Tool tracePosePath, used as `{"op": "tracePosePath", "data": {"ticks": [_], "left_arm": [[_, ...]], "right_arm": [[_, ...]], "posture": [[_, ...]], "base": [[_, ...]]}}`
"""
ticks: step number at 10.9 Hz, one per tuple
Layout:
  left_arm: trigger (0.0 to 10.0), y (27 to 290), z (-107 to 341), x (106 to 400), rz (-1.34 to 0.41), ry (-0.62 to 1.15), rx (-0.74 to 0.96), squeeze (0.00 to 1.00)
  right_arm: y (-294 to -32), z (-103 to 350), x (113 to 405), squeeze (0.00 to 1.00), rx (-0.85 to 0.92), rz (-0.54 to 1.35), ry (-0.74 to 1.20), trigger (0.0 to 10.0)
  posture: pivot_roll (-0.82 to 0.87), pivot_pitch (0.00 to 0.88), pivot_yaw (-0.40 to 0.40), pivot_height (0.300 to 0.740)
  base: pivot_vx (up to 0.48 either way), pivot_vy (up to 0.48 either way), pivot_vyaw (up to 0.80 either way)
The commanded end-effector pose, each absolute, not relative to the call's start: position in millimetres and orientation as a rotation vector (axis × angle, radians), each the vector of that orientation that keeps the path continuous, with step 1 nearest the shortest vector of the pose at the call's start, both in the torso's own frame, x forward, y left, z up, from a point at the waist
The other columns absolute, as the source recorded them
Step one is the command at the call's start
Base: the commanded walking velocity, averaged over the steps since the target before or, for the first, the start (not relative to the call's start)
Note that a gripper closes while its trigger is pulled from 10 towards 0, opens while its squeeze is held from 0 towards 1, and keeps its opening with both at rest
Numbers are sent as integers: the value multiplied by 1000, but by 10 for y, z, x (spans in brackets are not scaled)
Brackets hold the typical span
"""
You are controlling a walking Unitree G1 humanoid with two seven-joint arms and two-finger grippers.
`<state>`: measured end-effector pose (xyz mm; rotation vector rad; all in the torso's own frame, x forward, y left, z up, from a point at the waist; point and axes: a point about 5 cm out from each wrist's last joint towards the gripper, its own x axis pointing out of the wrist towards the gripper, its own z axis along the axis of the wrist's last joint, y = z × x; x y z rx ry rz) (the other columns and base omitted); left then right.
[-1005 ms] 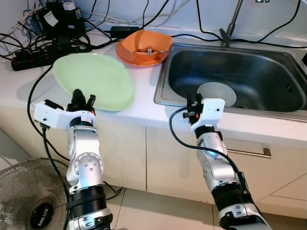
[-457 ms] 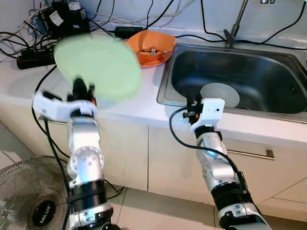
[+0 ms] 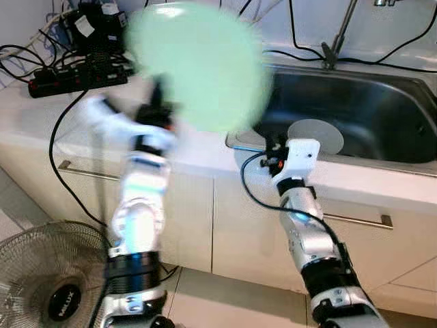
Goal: Kitchen organization
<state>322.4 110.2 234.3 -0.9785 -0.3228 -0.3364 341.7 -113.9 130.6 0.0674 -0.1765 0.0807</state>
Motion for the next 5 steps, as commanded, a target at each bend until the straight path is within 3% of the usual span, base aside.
{"op": "tracePosePath", "data": {"ticks": [1, 3, 5], "left_arm": [[10000, 1028, 2482, 3198, -414, -369, -975, 0], [10000, 1006, 2468, 3220, -431, -362, -974, 0], [10000, 1007, 2468, 3241, -443, -363, -985, 0]], "right_arm": [[-1234, 1351, 3452, 0, 85, 61, -186, 10000], [-1349, 1405, 3483, 1000, 98, 42, -200, 10000], [-1590, 1478, 3534, 1000, 103, -14, -214, 10000]], "posture": [[97, 0, 47, 740], [86, 0, 56, 740], [75, 0, 64, 740]], "base": [[0, 0, 0], [0, 0, 0], [0, 0, 0]]}}
